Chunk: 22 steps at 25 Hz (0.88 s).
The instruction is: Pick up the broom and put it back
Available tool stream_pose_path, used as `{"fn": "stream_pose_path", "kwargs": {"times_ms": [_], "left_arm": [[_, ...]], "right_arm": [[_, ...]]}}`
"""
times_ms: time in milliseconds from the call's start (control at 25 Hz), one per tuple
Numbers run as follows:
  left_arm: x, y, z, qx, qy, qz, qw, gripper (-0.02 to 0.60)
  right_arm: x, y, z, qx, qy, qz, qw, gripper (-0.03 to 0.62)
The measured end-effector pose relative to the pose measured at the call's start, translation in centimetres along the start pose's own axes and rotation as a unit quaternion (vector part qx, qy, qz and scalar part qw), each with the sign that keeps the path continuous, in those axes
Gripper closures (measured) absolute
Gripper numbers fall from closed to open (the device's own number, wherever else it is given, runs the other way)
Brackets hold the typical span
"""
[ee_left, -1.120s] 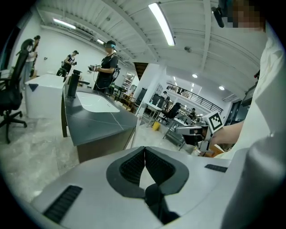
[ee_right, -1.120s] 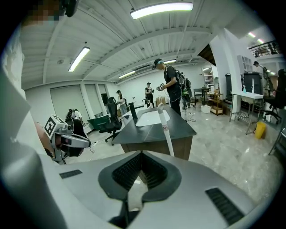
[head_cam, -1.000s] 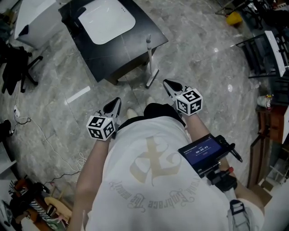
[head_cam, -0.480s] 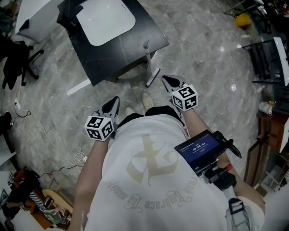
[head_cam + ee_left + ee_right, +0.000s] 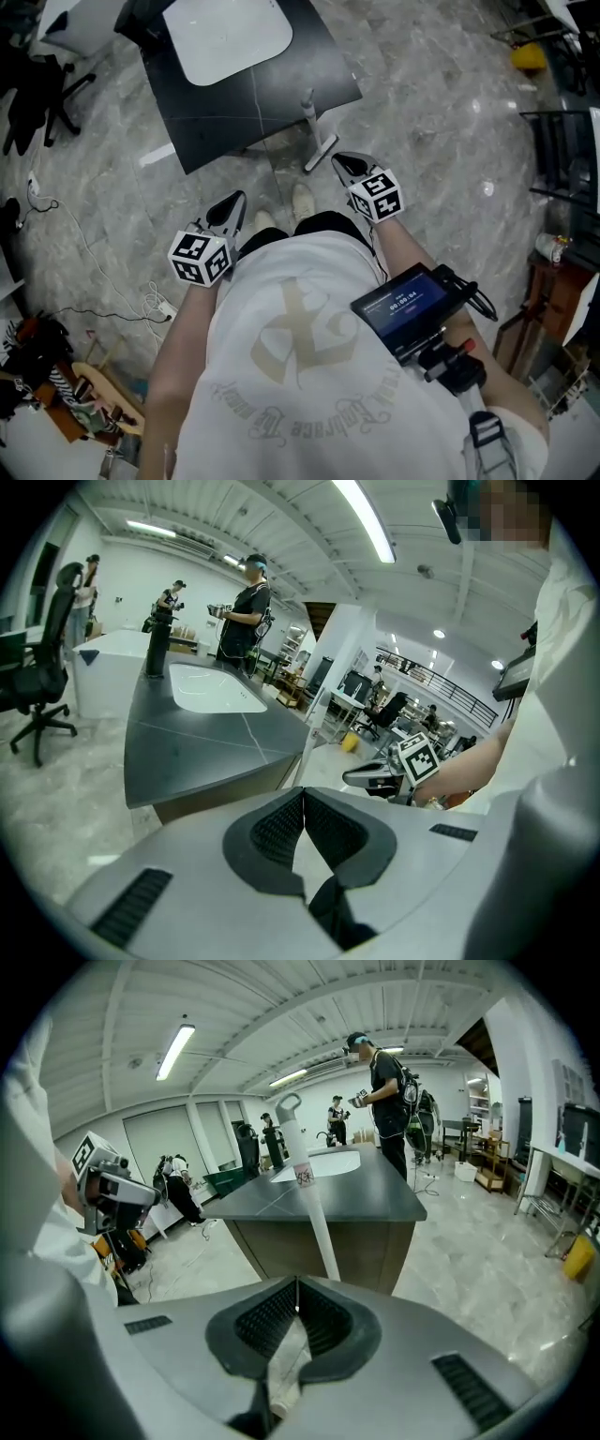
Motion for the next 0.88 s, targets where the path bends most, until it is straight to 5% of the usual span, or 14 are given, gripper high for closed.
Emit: {"fn": "stream_pose_path", "kwargs": {"times_ms": [520, 640, 880], "left_arm": [[-0.9, 1.5, 0.9, 0.029, 0.048, -0.096, 0.9938, 0.569], [-1.0, 1.3, 1.0, 0.036, 0.058, -0.110, 0.9916, 0.569], [-1.9, 1.0, 1.2, 0.048, 0.077, -0.143, 0.9856, 0.569]], "right_arm": [[2.5, -8.3, -0.5, -0.065, 0.076, -0.049, 0.994, 0.568], [3.4, -9.8, -0.4, -0.084, 0.086, -0.052, 0.991, 0.476], [4.1, -13.5, -0.2, -0.113, 0.108, -0.068, 0.985, 0.428]]}}
Point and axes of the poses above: the fingertips, and each gripper's own axes: y backward along the fingers, x to its right, z out of its underside, the point moved 10 cm from there along y, backward along the fingers, and after that the axes turned 8 degrees about z, right-handed, at the moved point
